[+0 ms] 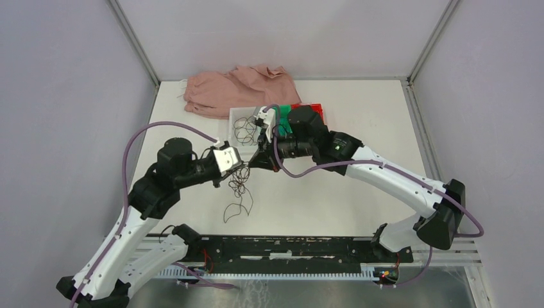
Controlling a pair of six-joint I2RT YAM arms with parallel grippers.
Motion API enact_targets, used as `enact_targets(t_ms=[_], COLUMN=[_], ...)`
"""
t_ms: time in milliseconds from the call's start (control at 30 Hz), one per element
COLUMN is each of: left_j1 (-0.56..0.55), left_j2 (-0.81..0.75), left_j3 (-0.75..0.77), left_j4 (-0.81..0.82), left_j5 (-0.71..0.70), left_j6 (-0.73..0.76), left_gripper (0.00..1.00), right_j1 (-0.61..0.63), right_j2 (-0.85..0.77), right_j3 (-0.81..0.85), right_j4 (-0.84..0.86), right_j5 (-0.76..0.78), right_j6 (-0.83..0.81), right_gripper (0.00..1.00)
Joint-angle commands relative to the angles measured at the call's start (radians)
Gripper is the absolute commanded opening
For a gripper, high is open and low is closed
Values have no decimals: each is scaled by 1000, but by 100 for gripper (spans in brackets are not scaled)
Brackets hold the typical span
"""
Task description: Untangle the cables
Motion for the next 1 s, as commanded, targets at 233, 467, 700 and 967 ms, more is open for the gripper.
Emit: enact_targets(t_ms=[233, 467, 700, 967], left_j1=[4, 4, 4, 4], left_j2=[-57, -5, 44, 108], left_j3=[28, 127, 251, 359], left_j4=[89, 68, -4, -59], left_j5=[-54, 70, 155, 272], left_j6=[75, -82, -104, -205], left_gripper=[3, 3, 3, 3], right_j1=[12, 94, 190, 228], right_j2=[-88, -144, -149, -88], right_j3=[-35, -168, -316, -352], right_j4=[84, 313, 634, 849], right_j5=[77, 530, 792, 868], right_j6=[67, 12, 8, 78], right_gripper=[4, 6, 21, 31])
